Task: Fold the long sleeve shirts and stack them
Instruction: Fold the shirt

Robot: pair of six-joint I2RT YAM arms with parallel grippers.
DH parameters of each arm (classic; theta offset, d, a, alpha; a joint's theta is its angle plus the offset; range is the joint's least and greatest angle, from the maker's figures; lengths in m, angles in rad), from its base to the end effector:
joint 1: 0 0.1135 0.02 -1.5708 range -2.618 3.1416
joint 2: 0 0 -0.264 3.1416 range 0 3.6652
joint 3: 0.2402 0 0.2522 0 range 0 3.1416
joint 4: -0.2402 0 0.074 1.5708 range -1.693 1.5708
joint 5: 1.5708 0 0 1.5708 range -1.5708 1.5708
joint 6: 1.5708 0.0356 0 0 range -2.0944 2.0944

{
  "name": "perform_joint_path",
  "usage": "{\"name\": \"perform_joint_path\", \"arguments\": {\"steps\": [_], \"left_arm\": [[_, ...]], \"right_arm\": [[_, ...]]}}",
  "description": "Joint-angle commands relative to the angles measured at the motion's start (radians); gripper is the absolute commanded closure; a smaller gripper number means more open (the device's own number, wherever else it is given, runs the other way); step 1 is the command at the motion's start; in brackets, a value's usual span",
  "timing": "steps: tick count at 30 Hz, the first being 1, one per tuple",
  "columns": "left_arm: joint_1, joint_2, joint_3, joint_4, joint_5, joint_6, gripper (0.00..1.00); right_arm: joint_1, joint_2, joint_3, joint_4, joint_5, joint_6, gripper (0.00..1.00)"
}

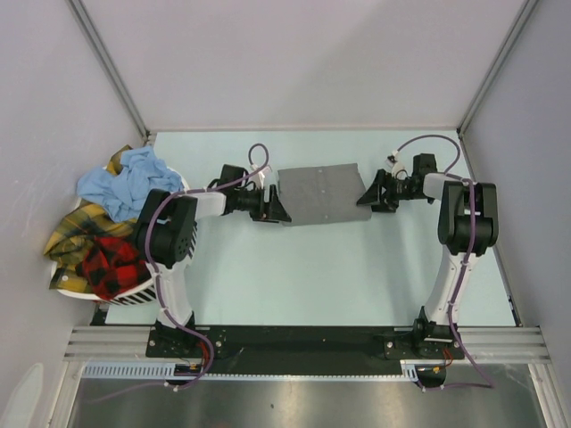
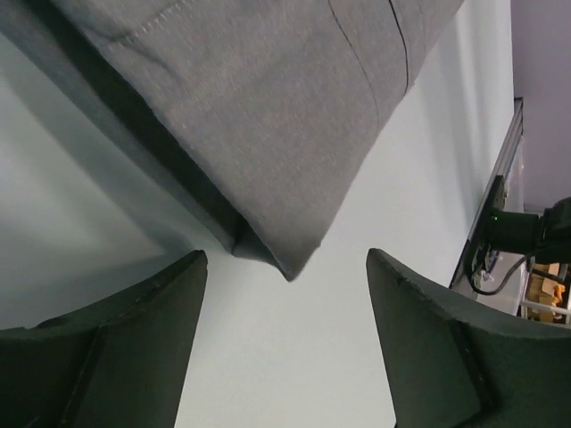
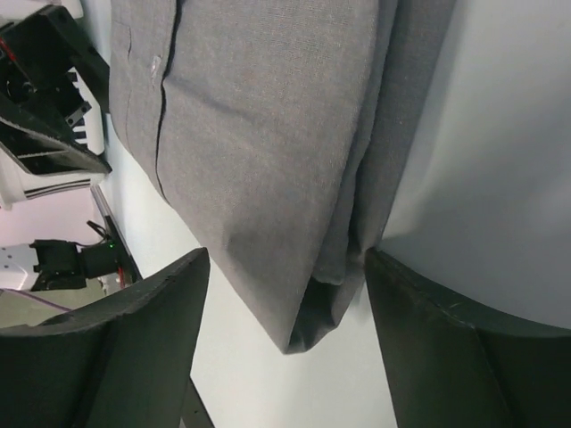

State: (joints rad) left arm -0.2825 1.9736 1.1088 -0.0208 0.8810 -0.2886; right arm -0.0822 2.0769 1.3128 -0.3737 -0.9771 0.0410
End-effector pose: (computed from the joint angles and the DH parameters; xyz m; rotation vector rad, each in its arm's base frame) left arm 0.3662 -0.1349 0.1341 0.3978 2.4108 -1.3319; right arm 0.4068 -0.0039 0.1330 -0.1329 2.4247 1.2708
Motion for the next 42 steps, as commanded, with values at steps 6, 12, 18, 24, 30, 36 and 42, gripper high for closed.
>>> {"name": "perform_joint_path", "arguments": {"steps": [6, 12, 18, 24, 30, 36, 42], "left_arm": [[-0.017, 0.027, 0.013, 0.113, -0.004, -0.034, 0.55], [-0.015, -0.033, -0.049, 0.073, 0.035, -0.032, 1.00], [-0.006, -0.100, -0.136, -0.036, 0.072, -0.049, 1.00], [0.011, -0.157, -0.196, -0.073, 0.062, -0.034, 1.00], [0.029, -0.136, -0.159, -0.111, 0.003, 0.011, 1.00], [0.085, -0.217, -0.109, -0.254, 0.038, 0.168, 0.50], [0.016, -0.450, -0.124, -0.314, 0.105, 0.189, 0.17]], "right_arm": [[0.039, 0.017, 0.005, 0.058, 0.009, -0.082, 0.56], [0.048, -0.008, -0.015, -0.059, 0.005, -0.111, 0.93], [0.053, -0.077, -0.087, -0.261, 0.020, -0.109, 1.00], [0.047, -0.089, -0.126, -0.309, 0.020, -0.076, 1.00], [0.039, -0.041, -0.064, -0.280, 0.035, -0.052, 0.97], [-0.034, -0.096, 0.026, -0.506, 0.048, -0.214, 0.37], [-0.064, -0.238, 0.059, -0.642, -0.136, -0.299, 0.05]]}}
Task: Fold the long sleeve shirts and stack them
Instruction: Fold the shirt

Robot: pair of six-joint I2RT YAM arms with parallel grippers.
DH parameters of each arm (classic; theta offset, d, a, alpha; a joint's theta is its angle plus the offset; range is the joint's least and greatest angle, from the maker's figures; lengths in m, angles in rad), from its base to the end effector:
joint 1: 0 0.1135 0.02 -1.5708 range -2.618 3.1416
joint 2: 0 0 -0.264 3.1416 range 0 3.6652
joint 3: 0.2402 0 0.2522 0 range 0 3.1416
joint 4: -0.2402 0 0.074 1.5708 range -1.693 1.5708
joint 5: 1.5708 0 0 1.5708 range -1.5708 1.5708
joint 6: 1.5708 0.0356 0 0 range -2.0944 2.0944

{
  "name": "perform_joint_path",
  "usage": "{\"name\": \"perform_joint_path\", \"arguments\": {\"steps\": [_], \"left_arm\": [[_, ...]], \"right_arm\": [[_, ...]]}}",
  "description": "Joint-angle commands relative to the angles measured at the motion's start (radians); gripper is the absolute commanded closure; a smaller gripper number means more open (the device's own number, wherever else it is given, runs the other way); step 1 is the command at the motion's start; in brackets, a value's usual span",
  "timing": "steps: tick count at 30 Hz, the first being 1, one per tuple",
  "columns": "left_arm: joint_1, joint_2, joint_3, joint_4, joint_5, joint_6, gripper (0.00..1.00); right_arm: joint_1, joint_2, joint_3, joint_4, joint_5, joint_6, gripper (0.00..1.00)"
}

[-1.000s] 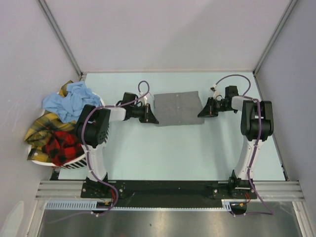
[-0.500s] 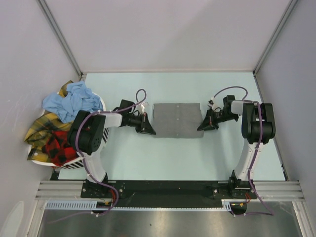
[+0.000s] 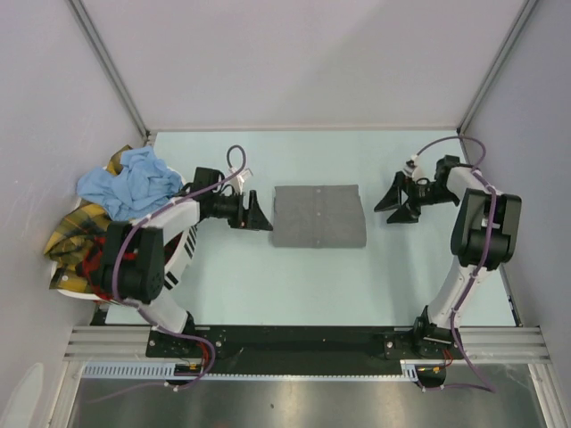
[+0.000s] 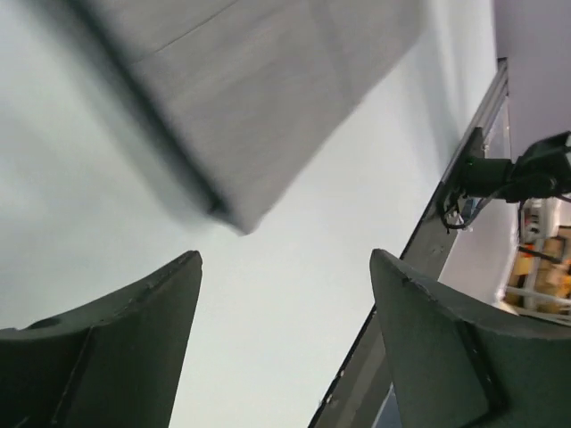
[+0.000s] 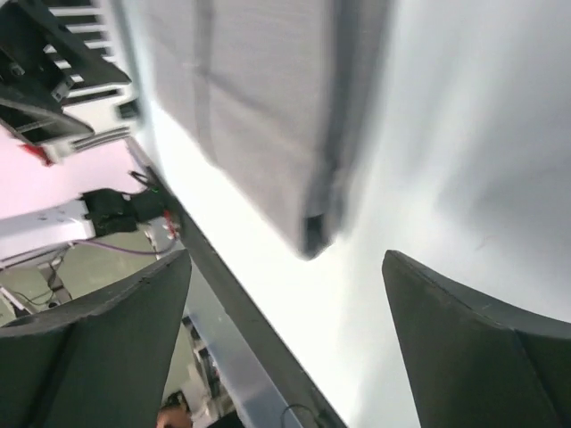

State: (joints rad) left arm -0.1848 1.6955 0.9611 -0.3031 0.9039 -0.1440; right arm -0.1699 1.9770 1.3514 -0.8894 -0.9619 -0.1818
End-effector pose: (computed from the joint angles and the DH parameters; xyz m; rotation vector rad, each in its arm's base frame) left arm 0.3130 -0.0870 0.1731 0.3783 2.4654 -1.2947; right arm 0.3630 -0.0326 0.1670 -0.0535 2.6115 1.3291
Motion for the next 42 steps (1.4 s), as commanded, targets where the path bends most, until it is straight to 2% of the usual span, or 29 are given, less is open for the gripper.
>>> {"name": "perform_joint_path", "arguments": {"steps": [1, 2, 3, 4, 5, 6, 8, 9, 14, 17, 21, 23, 25, 27, 28, 30, 32, 35, 38, 42], "left_arm": [[-0.155, -0.171, 0.024, -0.004, 0.084, 0.011, 0.16], [-0.191, -0.163, 0.016, 0.090, 0.078, -0.032, 0.16], [-0.221, -0.154, 0.005, 0.161, 0.072, -0.140, 0.16], [-0.269, -0.116, -0.008, 0.242, 0.061, -0.196, 0.16], [-0.286, -0.085, -0.013, 0.363, 0.053, -0.245, 0.15], [-0.298, -0.050, -0.002, 0.401, 0.050, -0.325, 0.16], [-0.309, 0.055, 0.016, 0.512, 0.046, -0.402, 0.16], [-0.308, 0.084, 0.018, 0.538, 0.035, -0.435, 0.16], [-0.282, 0.260, -0.054, 0.561, -0.022, -0.440, 0.15], [-0.211, 0.285, -0.134, 0.561, -0.059, -0.425, 0.15], [-0.105, 0.210, -0.154, 0.420, -0.011, -0.298, 0.15], [-0.097, 0.143, -0.139, 0.324, 0.033, -0.220, 0.15], [-0.131, 0.017, -0.116, 0.311, 0.085, -0.212, 0.13], [-0.197, -0.032, -0.070, 0.311, 0.096, -0.249, 0.13], [-0.221, -0.054, -0.044, 0.311, 0.099, -0.261, 0.13], [-0.284, -0.047, 0.046, 0.317, 0.063, -0.278, 0.13], [-0.304, 0.033, 0.109, 0.389, 0.004, -0.334, 0.13], [-0.291, 0.204, 0.203, 0.430, -0.086, -0.411, 0.14], [-0.228, 0.332, 0.238, 0.498, -0.126, -0.479, 0.15], [-0.157, 0.377, 0.213, 0.444, -0.169, -0.467, 0.16]], "right_arm": [[0.053, -0.157, 0.000, -0.087, -0.185, 0.014, 0.05], [0.132, -0.171, -0.061, -0.025, -0.234, 0.077, 0.05], [0.167, -0.181, -0.095, 0.145, -0.250, 0.144, 0.04], [0.215, -0.188, -0.128, 0.241, -0.261, 0.300, 0.03], [0.286, -0.188, -0.165, 0.338, -0.268, 0.374, 0.03], [0.311, -0.182, -0.220, 0.532, -0.273, 0.460, 0.03], [0.352, -0.127, -0.244, 0.642, -0.267, 0.574, 0.02], [0.374, -0.100, -0.250, 0.699, -0.259, 0.578, 0.02], [0.334, 0.103, -0.259, 0.685, -0.206, 0.533, 0.02], [0.258, 0.174, -0.259, 0.572, -0.169, 0.463, 0.02], [0.178, 0.152, -0.233, 0.339, -0.170, 0.262, 0.01], [0.138, 0.088, -0.190, 0.218, -0.205, 0.213, 0.01], [0.141, 0.015, -0.154, 0.172, -0.236, 0.206, 0.00], [0.161, -0.027, -0.107, 0.228, -0.273, 0.278, 0.00], [0.167, -0.061, -0.094, 0.271, -0.279, 0.363, 0.00], [0.223, -0.076, -0.069, 0.444, -0.273, 0.462, 0.00], [0.250, -0.040, -0.067, 0.624, -0.253, 0.594, 0.00], [0.291, 0.081, -0.009, 0.696, -0.215, 0.617, 0.00], [0.293, 0.193, 0.037, 0.760, -0.173, 0.633, 0.00], [0.248, 0.307, 0.092, 0.719, -0.126, 0.596, 0.00]]}}
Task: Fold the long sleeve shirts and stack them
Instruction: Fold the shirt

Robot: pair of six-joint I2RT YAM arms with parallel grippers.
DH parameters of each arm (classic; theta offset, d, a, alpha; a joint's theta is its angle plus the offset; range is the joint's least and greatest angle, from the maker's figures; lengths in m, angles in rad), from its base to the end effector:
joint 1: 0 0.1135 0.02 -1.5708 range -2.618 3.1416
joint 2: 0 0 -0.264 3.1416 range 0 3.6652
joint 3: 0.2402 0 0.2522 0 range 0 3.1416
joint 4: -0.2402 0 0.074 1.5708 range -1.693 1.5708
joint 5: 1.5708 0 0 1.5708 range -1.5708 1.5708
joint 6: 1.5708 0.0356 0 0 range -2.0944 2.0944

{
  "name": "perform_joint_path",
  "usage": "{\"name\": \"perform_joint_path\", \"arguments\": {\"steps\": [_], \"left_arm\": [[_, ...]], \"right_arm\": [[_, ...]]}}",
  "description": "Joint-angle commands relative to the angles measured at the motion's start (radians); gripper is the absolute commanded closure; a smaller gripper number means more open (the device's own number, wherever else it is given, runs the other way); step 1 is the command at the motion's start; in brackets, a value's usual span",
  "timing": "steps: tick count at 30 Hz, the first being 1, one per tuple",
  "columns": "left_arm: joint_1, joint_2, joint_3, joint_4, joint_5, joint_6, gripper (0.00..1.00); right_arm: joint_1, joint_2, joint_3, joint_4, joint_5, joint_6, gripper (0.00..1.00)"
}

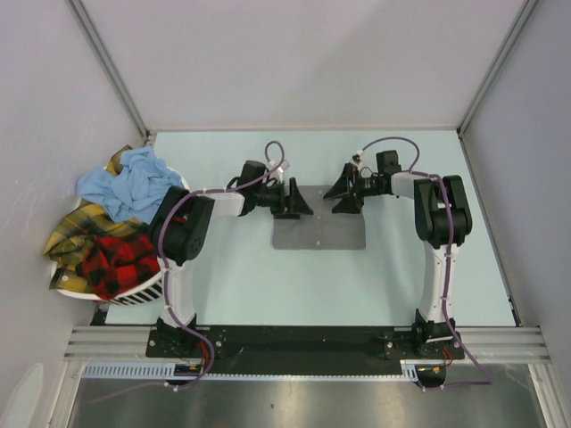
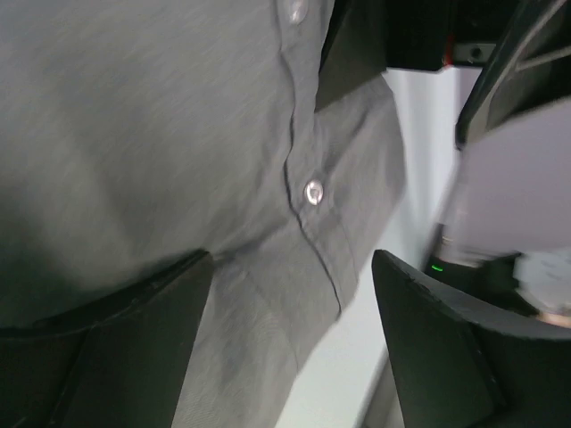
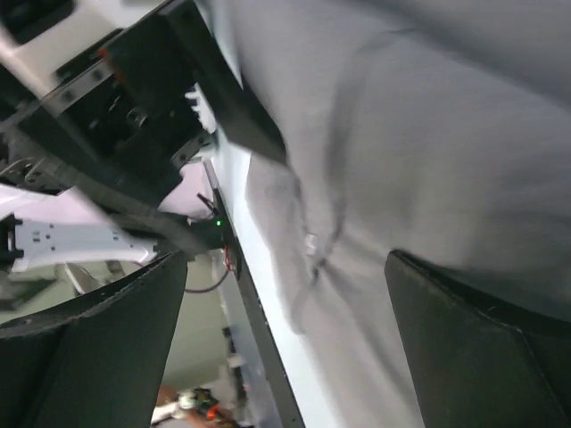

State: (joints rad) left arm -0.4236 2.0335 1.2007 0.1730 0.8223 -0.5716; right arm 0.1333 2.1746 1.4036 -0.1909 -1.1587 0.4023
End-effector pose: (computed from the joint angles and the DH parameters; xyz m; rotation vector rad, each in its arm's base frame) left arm 0.3764 -0.1983 0.1487 0.3230 2.3527 -1.4328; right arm 0.4297 0.0905 0.1308 -0.1639 2.3985 1.6815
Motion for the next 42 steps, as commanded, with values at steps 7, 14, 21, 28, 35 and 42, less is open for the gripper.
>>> {"name": "perform_joint_path", "arguments": {"steps": [7, 14, 21, 28, 35, 42], "left_arm": [[0.144, -0.059, -0.083, -0.291, -0.085, 0.149, 0.22], [0.033, -0.154, 0.075, -0.241, 0.047, 0.201, 0.23], [0.028, 0.080, 0.304, -0.176, -0.017, 0.050, 0.27], [0.104, 0.217, 0.312, -0.239, -0.127, 0.050, 0.26], [0.184, 0.099, 0.119, -0.189, -0.102, 0.000, 0.23], [0.194, -0.292, 0.037, -0.199, -0.070, 0.168, 0.17]], "right_arm": [[-0.126, 0.077, 0.193, -0.345, 0.094, -0.201, 0.02], [-0.094, 0.021, 0.284, -0.309, 0.039, -0.097, 0.12], [-0.043, 0.123, 0.284, -0.101, 0.080, 0.006, 0.35], [-0.061, 0.277, 0.396, -0.123, 0.197, -0.042, 0.44], [-0.015, 0.399, 0.615, -0.260, 0.301, -0.137, 0.46], [0.063, 0.385, 0.942, -0.421, 0.332, -0.365, 0.45]]}}
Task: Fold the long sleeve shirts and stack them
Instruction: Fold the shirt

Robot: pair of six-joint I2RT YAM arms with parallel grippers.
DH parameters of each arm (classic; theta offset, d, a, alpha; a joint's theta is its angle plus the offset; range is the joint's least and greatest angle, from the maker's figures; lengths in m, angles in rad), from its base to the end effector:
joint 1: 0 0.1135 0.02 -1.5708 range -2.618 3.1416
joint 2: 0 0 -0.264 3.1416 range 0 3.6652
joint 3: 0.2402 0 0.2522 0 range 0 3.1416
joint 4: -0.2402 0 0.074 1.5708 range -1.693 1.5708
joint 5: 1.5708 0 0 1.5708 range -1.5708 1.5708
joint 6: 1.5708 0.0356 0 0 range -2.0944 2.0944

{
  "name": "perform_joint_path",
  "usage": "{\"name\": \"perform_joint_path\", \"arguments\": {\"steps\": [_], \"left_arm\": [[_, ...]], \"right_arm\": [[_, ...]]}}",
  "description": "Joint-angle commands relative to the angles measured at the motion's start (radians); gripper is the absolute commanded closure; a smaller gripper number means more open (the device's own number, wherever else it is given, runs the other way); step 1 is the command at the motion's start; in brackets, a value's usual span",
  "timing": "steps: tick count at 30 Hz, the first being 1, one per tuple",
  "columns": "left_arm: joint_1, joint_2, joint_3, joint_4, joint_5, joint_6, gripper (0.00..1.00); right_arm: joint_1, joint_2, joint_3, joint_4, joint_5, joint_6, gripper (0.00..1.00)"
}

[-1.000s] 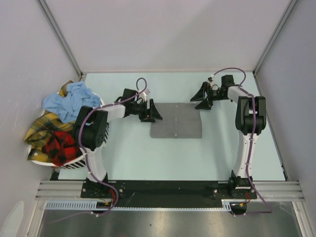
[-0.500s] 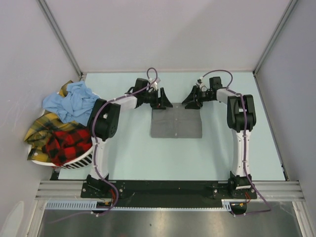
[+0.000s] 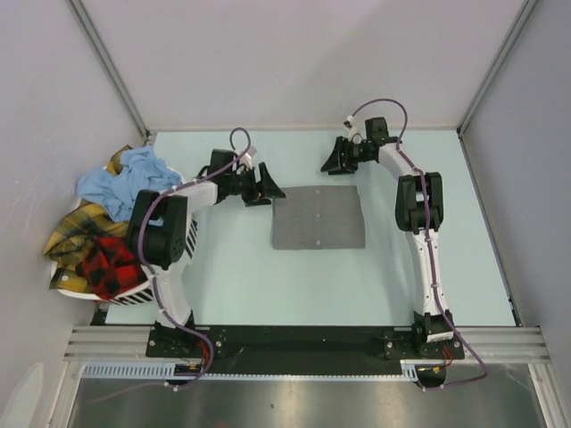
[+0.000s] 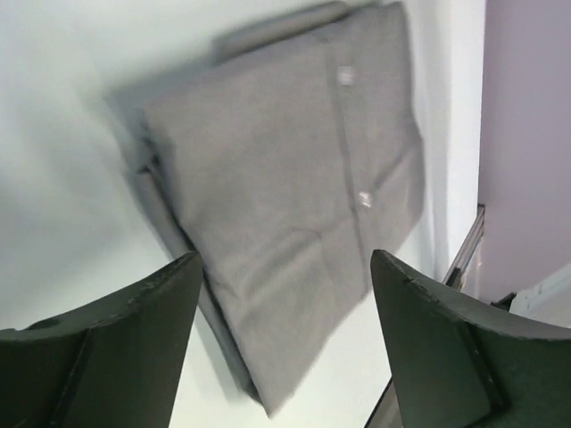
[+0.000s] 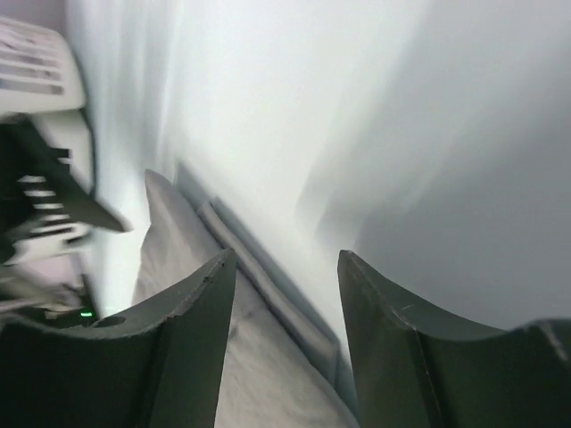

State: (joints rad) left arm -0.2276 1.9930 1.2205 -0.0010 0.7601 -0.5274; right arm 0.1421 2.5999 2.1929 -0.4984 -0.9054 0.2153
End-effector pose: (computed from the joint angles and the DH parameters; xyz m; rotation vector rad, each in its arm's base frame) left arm 0.4006 -0.1180 0.1566 0.0406 2.4139 -1.2537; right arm 0.5446 0.1062 0.1322 -0.3095 2.3692 1.2725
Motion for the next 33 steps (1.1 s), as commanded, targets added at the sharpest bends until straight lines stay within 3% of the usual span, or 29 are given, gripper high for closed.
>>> {"name": "perform_joint_path", "arguments": {"steps": [1, 5, 12, 18, 21, 33], "left_arm": [[0.000, -0.293, 0.025, -0.074, -0.027, 0.148, 0.16], [0.048, -0.450, 0.037, -0.165, -0.149, 0.252, 0.01], [0.091, -0.599, 0.138, -0.312, -0.389, 0.492, 0.01], [0.224, -0.616, 0.182, -0.428, -0.253, 0.417, 0.01], [0.286, -0.608, 0.171, -0.485, -0.231, 0.391, 0.01], [0.297, -0.675, 0.047, -0.510, -0.248, 0.432, 0.00]], "right_arm": [[0.074, -0.079, 0.157, -0.121, 0.088, -0.201, 0.45], [0.146, -0.286, -0.002, -0.138, 0.161, -0.344, 0.46], [0.339, -0.549, -0.411, -0.149, 0.244, -0.461, 0.48], [0.534, -0.650, -0.683, -0.022, 0.376, -0.522, 0.49], [0.585, -0.626, -0.697, 0.027, 0.420, -0.528, 0.52], [0.695, -0.554, -0.683, 0.092, 0.540, -0.580, 0.56]]}}
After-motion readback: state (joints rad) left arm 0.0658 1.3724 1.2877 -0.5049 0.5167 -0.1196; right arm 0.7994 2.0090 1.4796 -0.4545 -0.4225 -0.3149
